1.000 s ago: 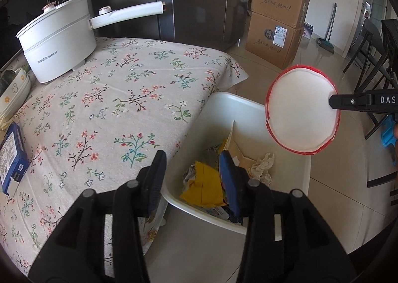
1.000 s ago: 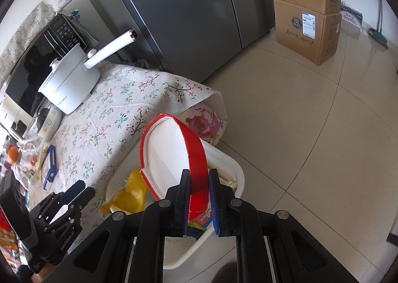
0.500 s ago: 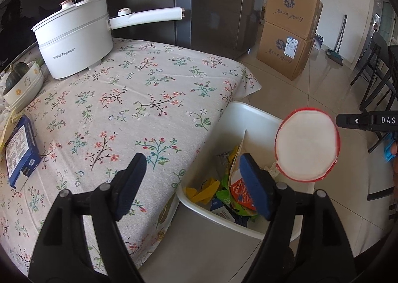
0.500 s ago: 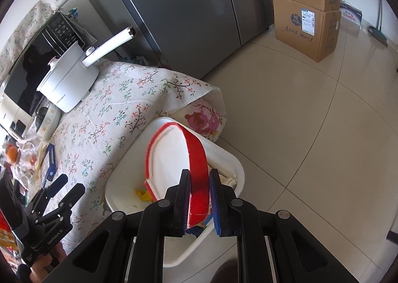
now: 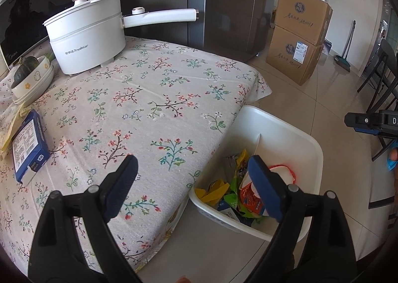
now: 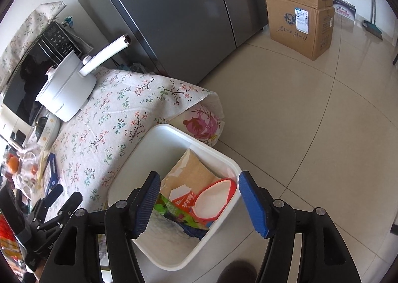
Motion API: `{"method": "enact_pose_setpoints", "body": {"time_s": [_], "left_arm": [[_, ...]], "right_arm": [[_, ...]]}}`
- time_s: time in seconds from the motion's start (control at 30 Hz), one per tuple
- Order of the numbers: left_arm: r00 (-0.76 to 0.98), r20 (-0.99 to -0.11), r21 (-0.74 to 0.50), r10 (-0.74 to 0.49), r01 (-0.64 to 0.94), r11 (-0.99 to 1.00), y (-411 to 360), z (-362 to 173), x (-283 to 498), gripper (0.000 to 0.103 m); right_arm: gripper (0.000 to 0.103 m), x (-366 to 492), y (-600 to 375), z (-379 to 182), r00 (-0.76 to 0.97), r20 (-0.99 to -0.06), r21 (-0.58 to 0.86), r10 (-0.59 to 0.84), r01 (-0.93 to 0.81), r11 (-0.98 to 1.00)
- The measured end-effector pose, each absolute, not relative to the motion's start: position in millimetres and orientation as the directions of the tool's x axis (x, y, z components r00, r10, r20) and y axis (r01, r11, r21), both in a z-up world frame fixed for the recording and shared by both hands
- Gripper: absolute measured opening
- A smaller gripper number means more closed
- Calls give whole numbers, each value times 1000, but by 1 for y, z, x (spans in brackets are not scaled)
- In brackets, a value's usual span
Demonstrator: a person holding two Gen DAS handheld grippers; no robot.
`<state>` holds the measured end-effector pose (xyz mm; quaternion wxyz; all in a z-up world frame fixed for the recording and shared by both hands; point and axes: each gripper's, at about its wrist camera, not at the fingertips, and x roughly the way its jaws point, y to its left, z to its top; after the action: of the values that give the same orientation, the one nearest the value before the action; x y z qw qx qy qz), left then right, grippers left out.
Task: Collect trash
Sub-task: 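Move both grippers back over the table toward the snack pouch and blue box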
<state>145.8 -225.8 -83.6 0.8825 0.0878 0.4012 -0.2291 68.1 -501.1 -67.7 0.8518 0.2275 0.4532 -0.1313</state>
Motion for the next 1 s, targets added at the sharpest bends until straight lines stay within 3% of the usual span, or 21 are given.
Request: {"method": "enact_pose_setpoints", "body": {"time_s": [0.3,1.0], "left_arm": [[605,-734,-27,-310,430,903,-204,-73,151,94],[670,-714,-13,-203,277,961,-105,-58,167,95]], "right_arm": [[77,83,-484,-61,567,-823,248,-27,403,881],[79,143,-398,-47,597,-802,215,14,267,939]]}}
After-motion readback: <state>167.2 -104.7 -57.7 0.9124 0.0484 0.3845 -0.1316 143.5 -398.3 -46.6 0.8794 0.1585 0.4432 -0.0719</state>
